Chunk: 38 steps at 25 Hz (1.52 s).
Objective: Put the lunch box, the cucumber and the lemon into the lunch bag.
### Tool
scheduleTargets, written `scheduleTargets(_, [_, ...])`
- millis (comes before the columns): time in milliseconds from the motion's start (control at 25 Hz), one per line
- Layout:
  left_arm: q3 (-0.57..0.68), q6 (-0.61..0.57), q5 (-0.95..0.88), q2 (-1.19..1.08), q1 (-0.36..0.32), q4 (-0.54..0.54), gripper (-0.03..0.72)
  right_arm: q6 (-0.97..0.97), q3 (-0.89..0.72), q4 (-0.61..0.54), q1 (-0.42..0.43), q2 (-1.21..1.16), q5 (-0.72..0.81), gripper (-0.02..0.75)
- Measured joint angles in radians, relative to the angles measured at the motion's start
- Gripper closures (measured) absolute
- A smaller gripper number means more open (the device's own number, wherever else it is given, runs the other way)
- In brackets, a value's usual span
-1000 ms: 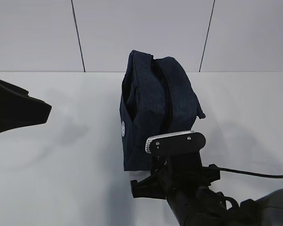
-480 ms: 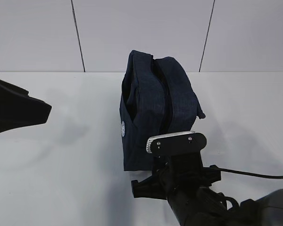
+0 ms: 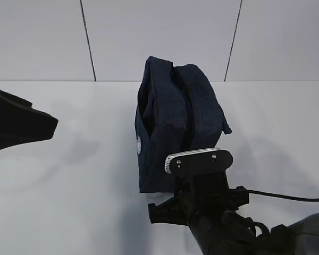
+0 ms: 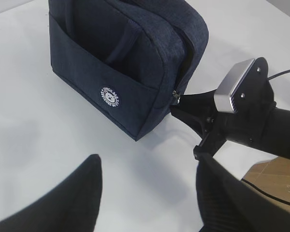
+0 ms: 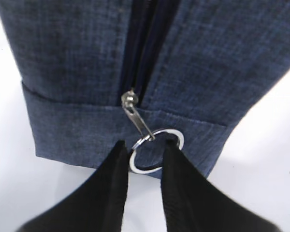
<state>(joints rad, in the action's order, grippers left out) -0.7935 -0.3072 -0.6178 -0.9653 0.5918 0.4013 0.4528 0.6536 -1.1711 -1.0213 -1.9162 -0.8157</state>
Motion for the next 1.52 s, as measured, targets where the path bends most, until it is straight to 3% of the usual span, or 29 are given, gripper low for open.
scheduleTargets(280, [0.0, 0.0, 0.0, 0.0, 0.0, 0.0, 0.256, 0.0, 0.0, 0.0, 0.0, 0.0, 0.0, 0.532])
scheduleTargets(480, [0.0, 0.0, 0.0, 0.0, 0.0, 0.0, 0.256, 0.0, 0.0, -0.002, 0.0, 0.0, 0.0, 0.451])
scheduleTargets(1000, [0.0, 0.0, 0.0, 0.0, 0.0, 0.0, 0.257, 0.0, 0.0, 0.026, 0.0, 0.0, 0.013, 0.348])
scheduleTargets(1520, [0.0, 0.0, 0.0, 0.0, 0.0, 0.0, 0.257, 0.005, 0.0, 0.03, 0.0, 0.0, 0.067, 0.337])
